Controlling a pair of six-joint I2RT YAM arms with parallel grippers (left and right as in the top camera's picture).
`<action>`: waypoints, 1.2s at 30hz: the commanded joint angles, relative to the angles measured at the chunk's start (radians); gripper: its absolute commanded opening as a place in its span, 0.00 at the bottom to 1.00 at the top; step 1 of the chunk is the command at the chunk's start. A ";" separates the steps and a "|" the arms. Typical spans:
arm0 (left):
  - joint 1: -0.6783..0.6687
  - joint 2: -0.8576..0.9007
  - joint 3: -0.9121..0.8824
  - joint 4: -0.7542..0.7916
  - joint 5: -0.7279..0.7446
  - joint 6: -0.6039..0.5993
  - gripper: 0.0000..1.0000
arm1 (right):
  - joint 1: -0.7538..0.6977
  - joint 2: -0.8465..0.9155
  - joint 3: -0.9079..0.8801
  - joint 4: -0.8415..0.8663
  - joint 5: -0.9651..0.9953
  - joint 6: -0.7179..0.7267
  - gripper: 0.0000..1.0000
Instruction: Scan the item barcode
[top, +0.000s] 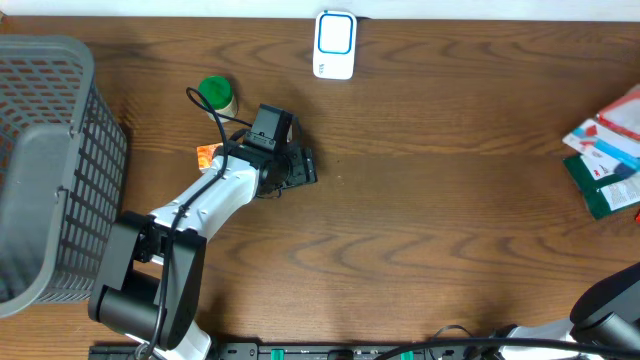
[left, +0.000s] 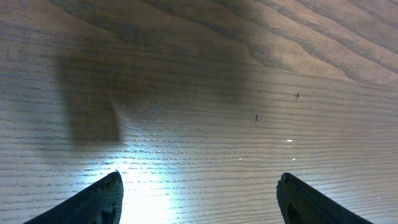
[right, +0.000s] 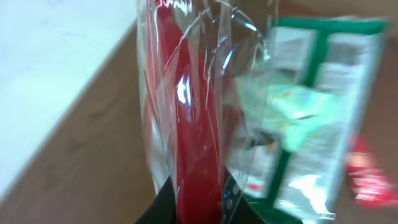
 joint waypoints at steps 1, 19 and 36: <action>-0.001 -0.013 0.006 -0.003 -0.013 0.006 0.79 | 0.008 -0.014 0.005 0.043 -0.346 0.079 0.01; -0.001 -0.013 0.006 -0.002 -0.043 0.007 0.79 | 0.230 -0.014 0.005 0.452 -1.172 0.129 0.01; -0.001 -0.013 0.006 0.027 0.026 -0.053 0.79 | 0.558 -0.010 0.005 0.465 -0.916 0.124 0.01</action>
